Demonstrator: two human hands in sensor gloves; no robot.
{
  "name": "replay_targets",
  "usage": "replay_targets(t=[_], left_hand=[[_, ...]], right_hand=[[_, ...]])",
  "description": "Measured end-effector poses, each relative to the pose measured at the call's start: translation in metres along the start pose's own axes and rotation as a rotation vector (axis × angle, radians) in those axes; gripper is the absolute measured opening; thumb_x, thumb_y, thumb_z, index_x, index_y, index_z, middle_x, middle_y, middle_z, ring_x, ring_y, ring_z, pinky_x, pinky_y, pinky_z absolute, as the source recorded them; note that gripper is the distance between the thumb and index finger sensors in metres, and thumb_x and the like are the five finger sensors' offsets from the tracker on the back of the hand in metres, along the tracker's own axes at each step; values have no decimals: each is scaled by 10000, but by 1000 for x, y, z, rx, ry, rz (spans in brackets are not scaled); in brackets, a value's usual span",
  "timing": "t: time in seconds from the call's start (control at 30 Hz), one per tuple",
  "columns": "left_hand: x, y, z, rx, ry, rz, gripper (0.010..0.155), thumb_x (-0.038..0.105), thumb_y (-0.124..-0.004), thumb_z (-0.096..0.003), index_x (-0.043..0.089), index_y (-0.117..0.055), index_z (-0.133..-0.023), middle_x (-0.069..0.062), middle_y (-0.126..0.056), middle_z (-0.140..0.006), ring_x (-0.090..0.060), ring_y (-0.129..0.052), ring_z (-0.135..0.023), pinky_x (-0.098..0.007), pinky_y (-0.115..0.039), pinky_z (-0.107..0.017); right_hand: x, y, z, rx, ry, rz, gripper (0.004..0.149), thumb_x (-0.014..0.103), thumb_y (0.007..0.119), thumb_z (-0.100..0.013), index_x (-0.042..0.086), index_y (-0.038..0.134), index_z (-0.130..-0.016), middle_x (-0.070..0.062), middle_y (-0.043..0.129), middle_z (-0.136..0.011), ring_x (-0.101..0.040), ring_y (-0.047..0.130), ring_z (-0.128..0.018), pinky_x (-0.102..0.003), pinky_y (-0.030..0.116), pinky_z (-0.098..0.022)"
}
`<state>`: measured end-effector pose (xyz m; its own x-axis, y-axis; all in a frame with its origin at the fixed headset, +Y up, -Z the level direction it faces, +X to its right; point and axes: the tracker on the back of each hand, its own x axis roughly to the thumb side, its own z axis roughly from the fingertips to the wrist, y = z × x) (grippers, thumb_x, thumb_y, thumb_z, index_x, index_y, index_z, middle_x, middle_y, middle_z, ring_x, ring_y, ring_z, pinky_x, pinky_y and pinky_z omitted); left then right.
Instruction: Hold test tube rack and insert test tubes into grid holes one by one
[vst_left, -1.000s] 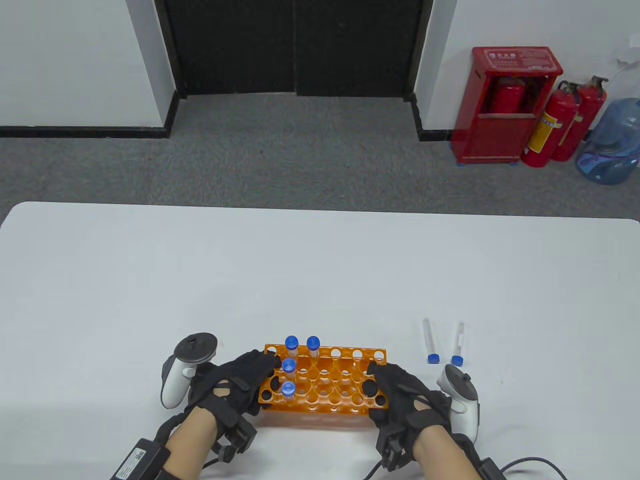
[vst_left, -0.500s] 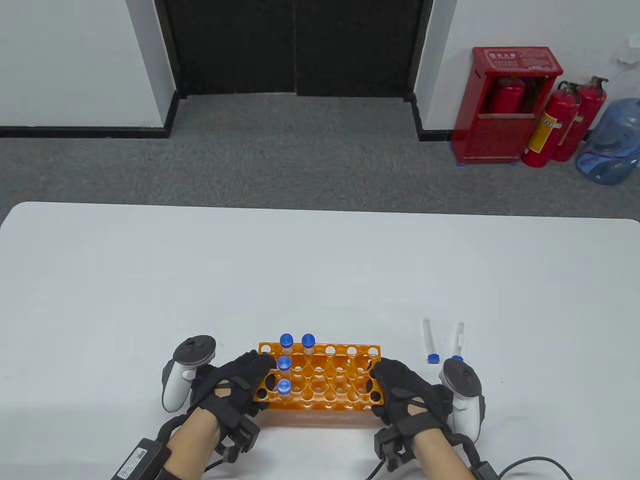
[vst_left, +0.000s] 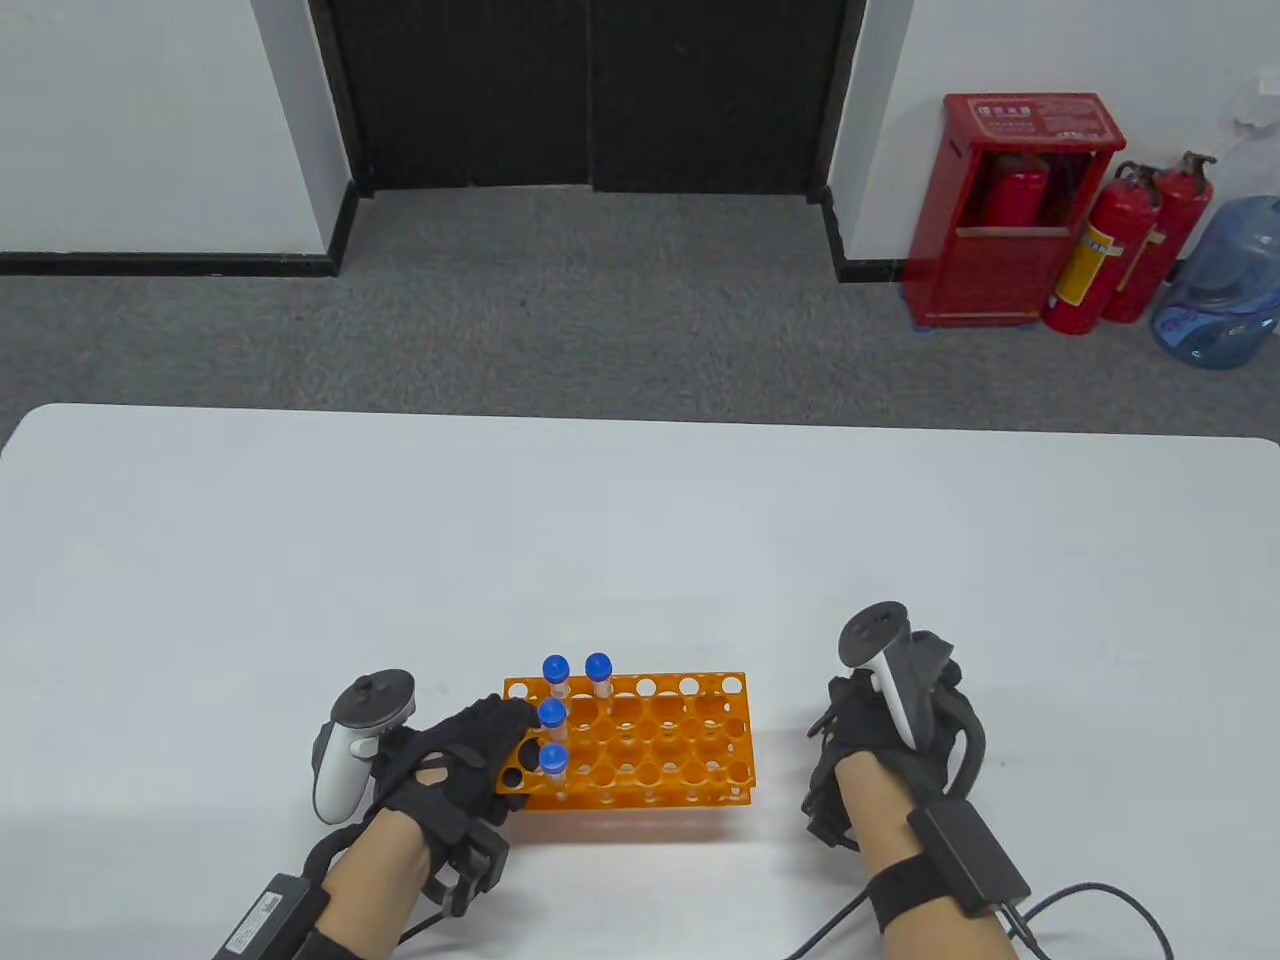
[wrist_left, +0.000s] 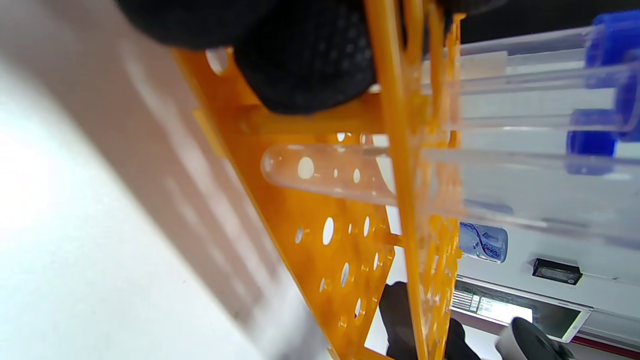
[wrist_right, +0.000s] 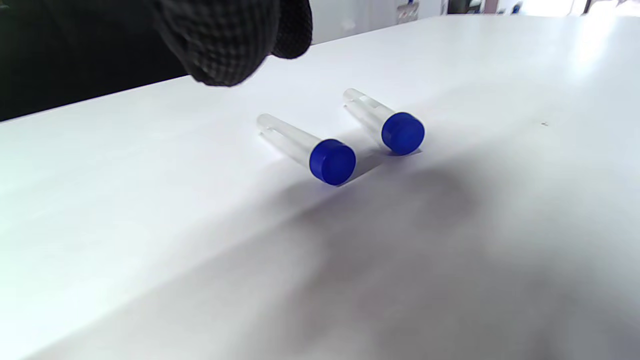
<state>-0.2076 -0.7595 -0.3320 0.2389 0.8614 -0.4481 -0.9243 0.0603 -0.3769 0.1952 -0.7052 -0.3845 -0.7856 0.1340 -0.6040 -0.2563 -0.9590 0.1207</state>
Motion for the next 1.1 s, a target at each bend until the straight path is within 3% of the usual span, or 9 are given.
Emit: replay_targets(t=[0.23,0.37,0.47,0.6,0.77,0.83,0.9,1.0,1.1], left_hand=[[-1,-3,-1,-3,6,-15,426,595,-622,-433,423,-697,-815,251,-875,-620,14,-1011,-315,-121,-936,-212],[-1,-2,-1,-6,-1,-5,426,594,-623,-433,423,-698,-815,249,-875,-620,12,-1011,-314,-122,-936,-212],[-1,-1,-1,-2,0,5,427,594,-623,-433,421,-697,-817,248,-875,-621,12,-1011,-314,-123,-936,-212],[-1,-1,0,-2,5,7,426,595,-622,-434,423,-697,-816,250,-875,-621,13,-1011,-314,-121,-936,-212],[-2,1,-1,10,15,1,427,595,-622,-433,422,-697,-816,250,-874,-620,13,-1011,-314,-121,-935,-211],[-3,2,-1,12,19,6,427,594,-623,-434,421,-698,-816,249,-875,-620,13,-1010,-313,-121,-935,-210],[-3,3,-1,16,19,12,427,594,-623,-433,421,-698,-816,249,-875,-620,12,-1010,-313,-122,-934,-209],[-3,4,-1,16,18,15,428,595,-622,-433,422,-697,-817,250,-875,-620,14,-1010,-313,-121,-934,-210],[-3,3,-1,14,22,19,427,595,-621,-433,423,-697,-816,249,-874,-620,14,-1010,-314,-120,-934,-211]], right_hand=[[15,26,-24,27,142,150,698,552,760,-421,272,547,-1024,-63,131,-1137,-372,223,-932,-568,326,-646],[17,34,-32,50,191,205,653,536,767,-424,221,615,-974,-64,160,-1135,-373,252,-923,-557,346,-644],[16,35,-35,73,189,136,586,491,760,-432,169,660,-912,-75,200,-1120,-377,289,-903,-550,377,-630],[20,34,-34,92,155,131,568,469,757,-443,169,655,-914,-79,200,-1111,-373,301,-892,-545,401,-623],[34,-9,-14,146,-32,-54,576,440,714,-455,149,602,-938,-74,167,-1129,-364,256,-948,-583,359,-679],[43,-34,0,215,-164,-125,567,425,703,-452,148,610,-938,-95,253,-1146,-382,335,-965,-610,400,-674],[48,-54,15,206,-240,-159,560,416,691,-451,161,589,-939,-142,404,-1137,-414,499,-943,-637,493,-633],[58,-82,41,164,-416,-198,549,409,688,-436,178,609,-928,-162,787,-960,-420,839,-733,-624,669,-517],[71,-92,64,250,-556,-81,548,415,683,-426,180,623,-917,-159,911,-802,-412,940,-534,-607,740,-426]])
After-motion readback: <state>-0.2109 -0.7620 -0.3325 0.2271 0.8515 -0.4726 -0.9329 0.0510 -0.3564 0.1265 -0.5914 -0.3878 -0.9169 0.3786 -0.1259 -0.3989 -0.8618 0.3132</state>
